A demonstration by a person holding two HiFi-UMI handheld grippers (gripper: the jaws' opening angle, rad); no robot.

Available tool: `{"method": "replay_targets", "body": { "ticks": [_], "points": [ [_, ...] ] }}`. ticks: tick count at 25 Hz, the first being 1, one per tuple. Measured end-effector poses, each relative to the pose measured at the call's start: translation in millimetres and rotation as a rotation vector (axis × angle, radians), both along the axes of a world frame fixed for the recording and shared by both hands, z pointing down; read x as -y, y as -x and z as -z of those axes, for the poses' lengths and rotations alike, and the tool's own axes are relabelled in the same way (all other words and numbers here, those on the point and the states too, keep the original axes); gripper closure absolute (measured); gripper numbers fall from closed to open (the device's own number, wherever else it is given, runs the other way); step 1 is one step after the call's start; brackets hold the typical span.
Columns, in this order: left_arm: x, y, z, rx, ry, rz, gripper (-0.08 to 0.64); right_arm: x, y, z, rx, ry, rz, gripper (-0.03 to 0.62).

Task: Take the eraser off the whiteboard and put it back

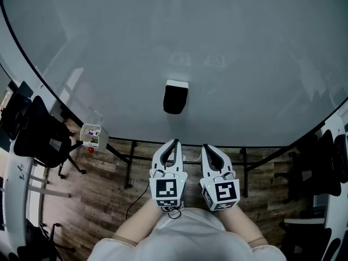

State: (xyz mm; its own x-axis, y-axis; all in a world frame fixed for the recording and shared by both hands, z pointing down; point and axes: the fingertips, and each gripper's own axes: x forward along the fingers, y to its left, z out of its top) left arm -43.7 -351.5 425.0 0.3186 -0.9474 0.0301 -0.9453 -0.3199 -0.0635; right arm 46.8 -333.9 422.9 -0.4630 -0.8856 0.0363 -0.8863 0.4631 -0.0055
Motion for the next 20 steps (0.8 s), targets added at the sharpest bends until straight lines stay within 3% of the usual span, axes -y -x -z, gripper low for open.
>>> {"method": "replay_targets", "body": {
  "ticks": [20],
  "points": [
    [-0.1, 2.2, -2.1, -0.011, 0.017, 0.004, 0.543, -0.5, 2.4, -4.2, 0.020, 0.014, 0.008, 0.566]
  ]
}}
